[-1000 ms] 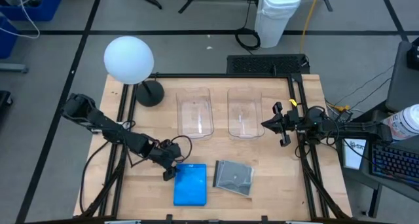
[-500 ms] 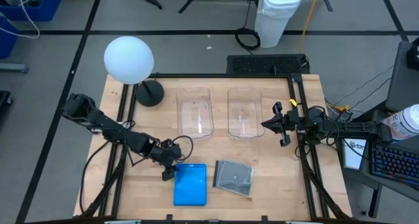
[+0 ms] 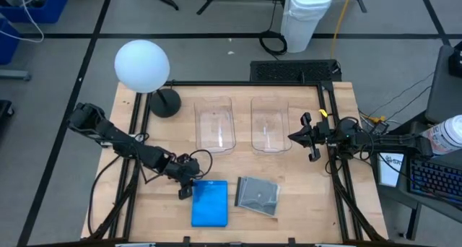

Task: Pick & place jewel cases by type
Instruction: Put the blue cd case into the left transparent bin

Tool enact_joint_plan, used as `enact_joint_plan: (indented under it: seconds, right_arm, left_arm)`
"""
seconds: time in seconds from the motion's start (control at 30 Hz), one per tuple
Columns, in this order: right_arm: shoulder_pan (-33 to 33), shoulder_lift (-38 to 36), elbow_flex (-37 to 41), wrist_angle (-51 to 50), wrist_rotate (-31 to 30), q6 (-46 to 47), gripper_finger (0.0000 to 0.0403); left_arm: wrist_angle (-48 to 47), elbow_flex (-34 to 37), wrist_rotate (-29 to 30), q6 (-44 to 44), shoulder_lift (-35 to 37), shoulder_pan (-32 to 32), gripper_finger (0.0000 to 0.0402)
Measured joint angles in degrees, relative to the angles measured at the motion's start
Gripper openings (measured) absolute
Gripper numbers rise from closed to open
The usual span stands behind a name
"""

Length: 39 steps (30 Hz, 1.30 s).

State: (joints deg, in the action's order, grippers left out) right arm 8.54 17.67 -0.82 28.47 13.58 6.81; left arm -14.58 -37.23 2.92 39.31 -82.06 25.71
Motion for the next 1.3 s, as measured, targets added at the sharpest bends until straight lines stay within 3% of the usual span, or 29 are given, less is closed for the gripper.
enact_joint_plan:
  seconds: [0.4,0.57,0.73,0.97,1.07,1.2,1.3]
  right_arm:
    - [0.0,0.02,0.0,0.0,0.0,0.0,0.0]
    - [0.0,0.02,0.0,0.0,-0.09,0.0,0.0]
    - [0.0,0.02,0.0,0.0,-0.13,0.0,0.0]
    - [0.0,0.02,-0.01,0.0,-0.22,0.0,0.0]
    - [0.0,0.02,0.0,0.0,-0.24,0.0,0.0]
    - [0.0,0.02,-0.01,0.0,-0.26,0.0,0.0]
    - [0.0,0.02,0.0,0.0,-0.26,0.0,0.0]
  left_arm:
    - [-1.57,0.28,-0.1,0.42,-0.22,3.77,0.0136]
    - [-3.38,0.17,6.01,-0.03,-0.03,3.83,0.0136]
    - [-3.74,0.13,6.55,-1.92,1.65,3.47,0.0136]
    - [-13.28,-6.07,9.99,-2.66,4.77,3.25,0.0131]
    - [-8.52,-8.24,11.08,-6.03,4.27,3.35,0.0098]
    - [-2.43,-11.03,11.09,-13.34,-0.34,3.24,0.0017]
    - [1.52,-15.1,11.08,-18.92,-4.22,3.15,0.001]
